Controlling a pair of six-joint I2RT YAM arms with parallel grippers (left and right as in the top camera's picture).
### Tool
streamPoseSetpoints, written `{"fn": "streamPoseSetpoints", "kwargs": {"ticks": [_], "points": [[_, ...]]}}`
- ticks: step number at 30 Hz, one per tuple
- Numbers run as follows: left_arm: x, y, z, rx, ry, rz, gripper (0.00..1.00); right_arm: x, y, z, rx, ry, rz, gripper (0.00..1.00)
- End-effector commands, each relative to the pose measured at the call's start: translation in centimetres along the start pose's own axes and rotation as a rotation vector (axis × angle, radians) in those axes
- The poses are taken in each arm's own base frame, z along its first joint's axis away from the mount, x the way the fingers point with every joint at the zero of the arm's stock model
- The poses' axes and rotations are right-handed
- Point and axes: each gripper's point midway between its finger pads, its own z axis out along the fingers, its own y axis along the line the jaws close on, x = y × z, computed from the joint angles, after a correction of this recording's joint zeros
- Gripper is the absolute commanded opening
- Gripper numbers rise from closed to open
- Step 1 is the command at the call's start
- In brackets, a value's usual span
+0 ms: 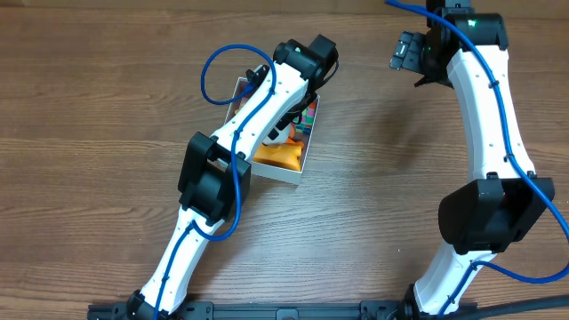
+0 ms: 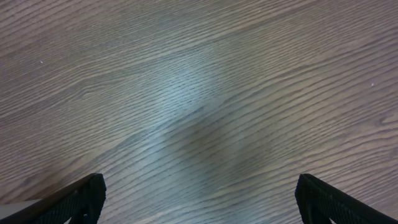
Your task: Pack container
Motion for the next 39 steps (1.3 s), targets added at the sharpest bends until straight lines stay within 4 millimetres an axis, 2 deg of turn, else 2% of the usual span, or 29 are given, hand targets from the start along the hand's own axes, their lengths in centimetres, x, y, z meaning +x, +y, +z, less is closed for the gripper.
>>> {"fn": "streamPoseSetpoints", "kwargs": {"ticks": [1, 8, 15, 29, 39], "points": [[1.3, 1.3, 2.4, -0.071, 0.021, 0.045, 1.00, -0.3, 0.0, -0.5, -0.004, -0.016, 0.011, 1.00], [1.7, 1.1, 2.4, -0.061, 0.043, 0.043, 1.00, -0.3, 0.0, -0.5, -0.004, -0.016, 0.011, 1.00], [1.4, 0.5, 1.4, -0.026, 0.046, 0.061, 1.00, -0.3, 0.0, -0.5, -0.004, -0.016, 0.011, 1.00], [0.2, -2.9, -3.2, 0.138, 0.038, 0.075, 1.00, -0.3, 0.0, -0.5, -0.004, -0.016, 0.011, 1.00], [0.2, -2.8, -3.2, 0.133, 0.040, 0.075, 1.00, -0.3, 0.0, -0.5, -0.004, -0.016, 0.011, 1.00]]}}
